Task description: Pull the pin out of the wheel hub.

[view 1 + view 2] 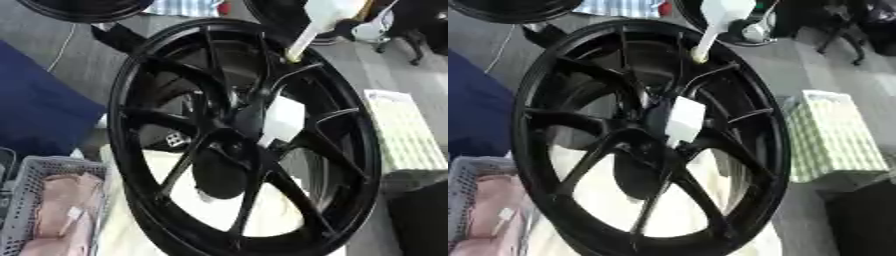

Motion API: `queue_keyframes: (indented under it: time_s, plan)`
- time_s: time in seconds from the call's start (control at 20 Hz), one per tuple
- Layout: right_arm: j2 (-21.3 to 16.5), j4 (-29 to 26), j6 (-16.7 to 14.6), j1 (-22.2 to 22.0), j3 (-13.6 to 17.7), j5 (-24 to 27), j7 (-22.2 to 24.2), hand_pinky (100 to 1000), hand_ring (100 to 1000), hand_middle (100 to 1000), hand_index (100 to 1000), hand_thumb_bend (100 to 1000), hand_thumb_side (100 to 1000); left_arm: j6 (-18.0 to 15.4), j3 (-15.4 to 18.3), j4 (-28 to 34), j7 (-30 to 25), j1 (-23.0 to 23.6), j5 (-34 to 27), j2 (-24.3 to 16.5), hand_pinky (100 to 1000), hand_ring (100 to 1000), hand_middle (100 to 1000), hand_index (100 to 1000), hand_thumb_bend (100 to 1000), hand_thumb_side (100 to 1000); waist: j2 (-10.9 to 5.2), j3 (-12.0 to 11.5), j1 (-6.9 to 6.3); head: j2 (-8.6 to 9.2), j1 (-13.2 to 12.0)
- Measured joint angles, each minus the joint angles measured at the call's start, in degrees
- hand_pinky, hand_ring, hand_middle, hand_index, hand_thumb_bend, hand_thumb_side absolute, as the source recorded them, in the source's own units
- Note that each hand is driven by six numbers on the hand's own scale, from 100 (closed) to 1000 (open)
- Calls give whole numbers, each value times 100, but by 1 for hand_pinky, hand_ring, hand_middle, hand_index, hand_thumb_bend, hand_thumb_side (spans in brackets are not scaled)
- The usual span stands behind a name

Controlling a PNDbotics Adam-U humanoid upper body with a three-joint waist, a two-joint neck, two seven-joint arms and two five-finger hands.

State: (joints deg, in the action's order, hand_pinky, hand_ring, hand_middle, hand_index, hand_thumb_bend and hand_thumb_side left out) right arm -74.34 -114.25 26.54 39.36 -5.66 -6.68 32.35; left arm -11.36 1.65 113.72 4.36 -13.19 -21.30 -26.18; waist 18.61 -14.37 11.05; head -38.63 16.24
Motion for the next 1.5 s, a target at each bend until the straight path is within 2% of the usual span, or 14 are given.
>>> queue_keyframes:
  time_s: [0.25,0.35,0.55,0.85,1.0,1.25,1.35,1.5]
  plan:
    - [0,19,510,-146,447,-284,-71,818,737,398,421,127,100,-2,7,0,9,17,15,1,758,681,648,839,121,686,-17,64,-2,0,-41]
    - [0,222,705,-228,670,-463,-194,813,735,395,421,106,100,-3,21,0,18,43,19,3,758,681,648,839,121,687,-26,89,-14,0,-56]
    - [37,1258,865,-309,1202,-957,-746,788,731,389,423,100,100,2,50,0,55,94,43,41,758,681,648,839,121,687,-57,173,-65,-1,-121]
    - [59,3182,925,-577,1906,-1707,-2075,758,725,390,428,100,100,12,73,0,92,172,69,48,758,682,648,839,124,687,-118,318,-97,-8,-211]
    - [128,3812,1149,-901,2163,-1854,-2684,754,730,408,446,100,100,22,85,0,112,248,74,53,758,682,648,839,126,690,-198,415,-132,-39,-255]
    - [481,4277,1908,-1668,2526,-1914,-3461,765,748,446,486,100,100,40,115,0,164,367,118,102,758,682,649,839,126,690,-251,584,-203,-110,-302]
    - [705,4330,2222,-2030,2629,-1932,-3641,777,755,454,492,100,100,40,129,0,174,399,122,125,759,682,649,839,127,690,-286,639,-241,-112,-316]
    - [1036,4392,2449,-2464,2731,-2048,-3674,783,757,456,492,100,100,53,146,0,207,484,123,203,759,682,649,839,129,691,-359,737,-382,-146,-393]
